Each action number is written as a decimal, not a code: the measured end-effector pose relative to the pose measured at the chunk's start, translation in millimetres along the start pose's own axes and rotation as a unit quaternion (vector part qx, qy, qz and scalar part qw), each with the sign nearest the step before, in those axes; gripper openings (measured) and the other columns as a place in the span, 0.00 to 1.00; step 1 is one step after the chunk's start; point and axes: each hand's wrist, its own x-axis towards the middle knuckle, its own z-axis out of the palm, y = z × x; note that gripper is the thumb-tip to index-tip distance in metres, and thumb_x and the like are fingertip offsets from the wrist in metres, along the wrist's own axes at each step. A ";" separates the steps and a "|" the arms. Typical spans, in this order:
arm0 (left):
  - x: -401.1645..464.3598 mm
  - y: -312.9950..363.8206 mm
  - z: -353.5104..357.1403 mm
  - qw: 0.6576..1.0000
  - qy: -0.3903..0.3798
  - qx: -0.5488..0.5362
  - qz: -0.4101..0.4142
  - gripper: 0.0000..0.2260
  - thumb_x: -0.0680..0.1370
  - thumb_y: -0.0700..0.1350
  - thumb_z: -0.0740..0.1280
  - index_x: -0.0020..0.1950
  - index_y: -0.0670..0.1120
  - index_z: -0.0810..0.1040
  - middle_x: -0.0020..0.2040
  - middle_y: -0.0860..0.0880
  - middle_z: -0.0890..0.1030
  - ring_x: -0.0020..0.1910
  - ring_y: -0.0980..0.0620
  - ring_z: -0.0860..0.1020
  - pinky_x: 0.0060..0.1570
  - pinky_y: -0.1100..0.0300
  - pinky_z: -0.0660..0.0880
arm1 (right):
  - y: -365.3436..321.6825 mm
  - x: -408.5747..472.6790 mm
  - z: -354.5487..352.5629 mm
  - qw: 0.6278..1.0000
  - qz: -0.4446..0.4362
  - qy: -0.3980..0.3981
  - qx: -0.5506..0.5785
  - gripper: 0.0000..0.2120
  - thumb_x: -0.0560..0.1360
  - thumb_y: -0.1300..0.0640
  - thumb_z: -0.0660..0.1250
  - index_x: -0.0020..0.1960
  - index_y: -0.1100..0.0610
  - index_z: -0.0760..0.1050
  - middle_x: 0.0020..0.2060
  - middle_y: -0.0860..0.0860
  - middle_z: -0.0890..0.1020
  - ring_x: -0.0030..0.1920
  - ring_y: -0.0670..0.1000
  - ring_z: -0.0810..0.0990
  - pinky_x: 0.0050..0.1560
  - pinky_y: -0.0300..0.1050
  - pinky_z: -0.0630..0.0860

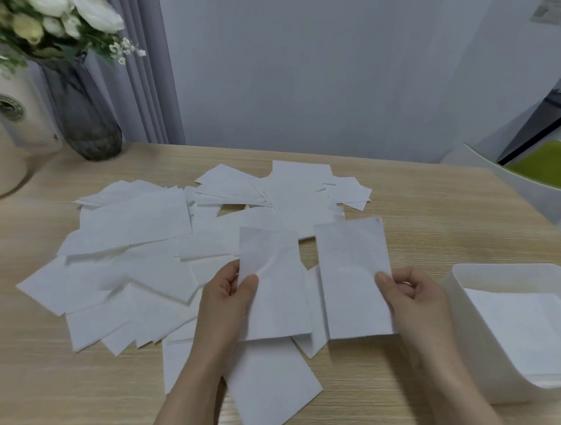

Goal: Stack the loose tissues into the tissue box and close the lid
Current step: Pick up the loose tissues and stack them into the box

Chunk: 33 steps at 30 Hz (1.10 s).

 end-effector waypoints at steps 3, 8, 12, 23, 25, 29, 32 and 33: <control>-1.3 0.4 1.1 1.000 -0.008 -0.006 -0.005 0.10 0.82 0.38 0.61 0.57 0.48 0.80 0.49 0.49 0.86 0.50 0.47 0.84 0.53 0.48 0.79 | -3.6 -1.2 4.4 0.996 0.039 -0.020 0.083 0.06 0.78 0.62 0.66 0.42 0.58 0.75 0.30 0.49 0.84 0.29 0.44 0.81 0.32 0.39 0.75; -4.1 2.8 4.8 0.999 -0.026 -0.027 -0.021 0.12 0.83 0.39 0.58 0.59 0.46 0.80 0.53 0.48 0.85 0.54 0.48 0.83 0.56 0.51 0.78 | -4.4 -16.9 28.7 0.991 0.066 -0.089 0.082 0.04 0.79 0.61 0.63 0.47 0.60 0.75 0.32 0.49 0.84 0.30 0.45 0.80 0.33 0.41 0.73; -6.8 6.1 9.8 0.998 -0.028 -0.045 -0.034 0.12 0.84 0.41 0.58 0.56 0.48 0.81 0.51 0.50 0.86 0.53 0.50 0.83 0.54 0.54 0.78 | -0.9 -25.7 48.1 0.990 0.057 -0.118 0.052 0.04 0.80 0.59 0.62 0.48 0.58 0.75 0.30 0.49 0.82 0.27 0.44 0.76 0.25 0.37 0.67; -9.9 11.4 13.5 0.995 -0.018 -0.091 -0.044 0.10 0.82 0.42 0.61 0.55 0.48 0.82 0.51 0.49 0.86 0.51 0.50 0.83 0.53 0.54 0.77 | 6.4 -24.1 61.0 0.991 0.048 -0.120 0.014 0.04 0.80 0.56 0.62 0.49 0.54 0.75 0.32 0.52 0.82 0.31 0.49 0.78 0.34 0.44 0.71; -10.5 12.5 14.0 0.995 -0.015 -0.090 -0.040 0.10 0.82 0.43 0.60 0.54 0.48 0.82 0.50 0.51 0.86 0.50 0.53 0.83 0.51 0.57 0.77 | 7.6 -23.8 61.7 0.992 0.047 -0.119 0.010 0.04 0.80 0.55 0.62 0.49 0.54 0.75 0.32 0.53 0.82 0.31 0.49 0.77 0.33 0.43 0.69; -11.9 12.2 14.0 0.997 -0.036 -0.061 -0.021 0.12 0.83 0.47 0.59 0.57 0.47 0.81 0.52 0.50 0.85 0.52 0.52 0.83 0.53 0.56 0.78 | 11.3 -23.8 63.4 0.992 0.045 -0.118 -0.003 0.04 0.80 0.55 0.62 0.50 0.54 0.75 0.30 0.50 0.81 0.28 0.46 0.76 0.32 0.41 0.68; -12.7 10.1 12.8 0.997 -0.047 -0.057 -0.018 0.09 0.82 0.39 0.61 0.58 0.46 0.78 0.47 0.47 0.86 0.45 0.49 0.85 0.44 0.57 0.80 | 9.0 -24.4 60.9 0.992 0.039 -0.123 -0.002 0.04 0.79 0.54 0.63 0.49 0.54 0.75 0.29 0.48 0.82 0.28 0.44 0.78 0.31 0.39 0.69; -12.3 8.9 12.1 0.998 -0.039 -0.044 -0.012 0.10 0.82 0.37 0.61 0.58 0.47 0.78 0.46 0.47 0.86 0.44 0.49 0.85 0.42 0.58 0.80 | 7.7 -23.2 57.9 0.993 0.027 -0.110 -0.012 0.03 0.79 0.54 0.64 0.48 0.53 0.75 0.30 0.47 0.82 0.29 0.44 0.78 0.32 0.39 0.69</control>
